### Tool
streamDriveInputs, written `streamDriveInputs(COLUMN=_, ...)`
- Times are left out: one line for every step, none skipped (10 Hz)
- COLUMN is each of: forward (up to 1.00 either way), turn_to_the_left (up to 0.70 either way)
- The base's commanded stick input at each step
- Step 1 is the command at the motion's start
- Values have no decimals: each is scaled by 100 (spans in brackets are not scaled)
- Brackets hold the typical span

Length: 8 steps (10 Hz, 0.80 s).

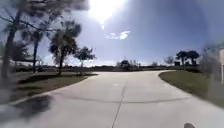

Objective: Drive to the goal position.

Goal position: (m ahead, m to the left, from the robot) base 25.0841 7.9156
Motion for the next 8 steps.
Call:
streamDriveInputs(forward=85, turn_to_the_left=0)
streamDriveInputs(forward=85, turn_to_the_left=0)
streamDriveInputs(forward=85, turn_to_the_left=0)
streamDriveInputs(forward=85, turn_to_the_left=0)
streamDriveInputs(forward=85, turn_to_the_left=0)
streamDriveInputs(forward=85, turn_to_the_left=0)
streamDriveInputs(forward=85, turn_to_the_left=0)
streamDriveInputs(forward=85, turn_to_the_left=0)
